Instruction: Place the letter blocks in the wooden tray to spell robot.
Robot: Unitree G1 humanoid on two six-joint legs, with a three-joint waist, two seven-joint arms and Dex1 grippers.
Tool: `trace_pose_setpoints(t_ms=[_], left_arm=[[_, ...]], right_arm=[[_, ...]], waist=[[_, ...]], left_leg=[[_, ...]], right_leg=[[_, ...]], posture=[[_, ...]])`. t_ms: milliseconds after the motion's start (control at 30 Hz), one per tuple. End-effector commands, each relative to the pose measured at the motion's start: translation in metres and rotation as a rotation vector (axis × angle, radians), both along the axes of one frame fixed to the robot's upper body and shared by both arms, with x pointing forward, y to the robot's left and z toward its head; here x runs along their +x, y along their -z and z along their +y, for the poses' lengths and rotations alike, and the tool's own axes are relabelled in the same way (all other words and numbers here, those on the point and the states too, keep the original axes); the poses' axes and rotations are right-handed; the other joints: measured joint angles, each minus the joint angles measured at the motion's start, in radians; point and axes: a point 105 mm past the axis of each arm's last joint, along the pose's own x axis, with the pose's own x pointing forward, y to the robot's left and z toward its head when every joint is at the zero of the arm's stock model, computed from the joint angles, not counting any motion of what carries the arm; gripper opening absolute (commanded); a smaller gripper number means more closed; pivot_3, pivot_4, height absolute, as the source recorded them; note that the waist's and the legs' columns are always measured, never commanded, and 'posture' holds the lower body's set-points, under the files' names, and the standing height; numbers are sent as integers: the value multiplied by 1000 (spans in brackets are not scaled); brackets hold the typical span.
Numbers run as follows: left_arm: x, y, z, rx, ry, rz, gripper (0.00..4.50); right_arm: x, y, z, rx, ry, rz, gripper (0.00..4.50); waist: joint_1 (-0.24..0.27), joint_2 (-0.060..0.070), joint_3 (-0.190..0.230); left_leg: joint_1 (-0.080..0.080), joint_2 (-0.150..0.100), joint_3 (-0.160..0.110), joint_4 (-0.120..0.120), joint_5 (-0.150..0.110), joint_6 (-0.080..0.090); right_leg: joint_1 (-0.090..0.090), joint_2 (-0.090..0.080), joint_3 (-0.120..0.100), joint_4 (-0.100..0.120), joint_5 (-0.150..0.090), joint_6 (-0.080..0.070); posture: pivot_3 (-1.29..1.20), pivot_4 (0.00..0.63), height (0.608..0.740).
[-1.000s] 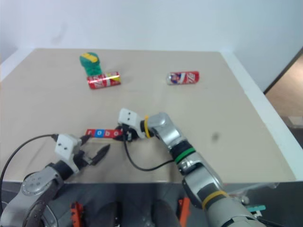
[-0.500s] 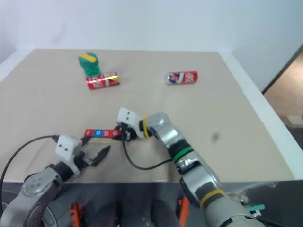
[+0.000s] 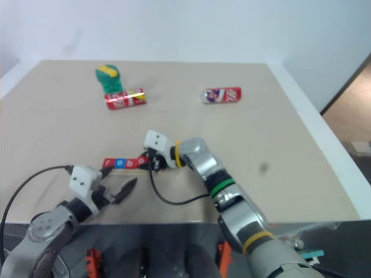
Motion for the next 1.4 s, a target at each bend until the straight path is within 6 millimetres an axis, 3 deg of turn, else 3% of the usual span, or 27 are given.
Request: trace_pose_setpoints(t_ms=[33,233,300,633,933,1000,1100,1167,1233,1300,1400], left_arm=[[0,-11,-2,10,1,-47,4500],[0,-10,-1,18,6,-42,4500],[1,-10,-1,20,5,-42,4500],[1,-9,-2,22,6,-39,4500],[-1,-10,-1,43,31,-42,4500],[0,-11,0,58,38,-48,4500],[2,-13,1,76,53,-58,4500],[2,-15,1,78,61,-67,4500],[1,-17,-1,80,86,-76,4500],[-2,-19,-5,82,137,-78,4500],[-7,-22,-9,92,211,-82,4500]], right_arm=[[-1,-6,3,5,-15,-2,1724],[1,-13,2,26,7,24,1724],[1,-16,3,31,14,28,2241],[-5,-10,4,12,-4,41,2241],[-17,-45,4,125,-23,31,2241],[-17,-54,4,162,1,25,2799],[-9,-67,0,244,101,21,2799],[0,-68,-8,272,188,11,2799],[12,-66,-22,300,299,15,2239],[29,-70,-54,364,473,-1,1992],[31,-78,-87,420,584,-17,1992]], waist=[[0,0,0],[0,0,0],[0,0,0],[0,0,0],[1,0,0],[2,0,0],[2,0,0],[2,0,0],[2,0,0],[3,0,0],[5,0,0]], left_leg=[[0,0,0,0,0,0],[0,0,0,0,0,0],[0,0,0,0,0,0],[0,0,0,0,0,0],[-1,0,0,-1,0,0],[-2,0,0,-1,0,0],[-2,0,-1,-1,0,0],[-2,0,-1,-1,0,0],[-2,-1,0,-1,0,0],[-3,-1,0,-1,0,0],[-4,-3,-1,-1,0,0]], right_leg=[[0,0,0,0,0,0],[0,0,0,0,0,0],[0,0,0,0,0,0],[0,0,0,0,-1,0],[-1,0,0,0,-1,0],[-1,0,0,0,-2,0],[-2,0,0,0,-2,0],[-2,0,0,0,-2,0],[-2,-1,0,0,-2,0],[-2,-1,0,0,-2,1],[-2,-3,0,0,-3,1]], posture=[[0,150,740],[0,150,740],[0,150,740],[0,150,740],[0,150,740],[0,150,740],[0,150,740],[0,150,740],[0,150,740],[0,150,740],[0,150,740]])
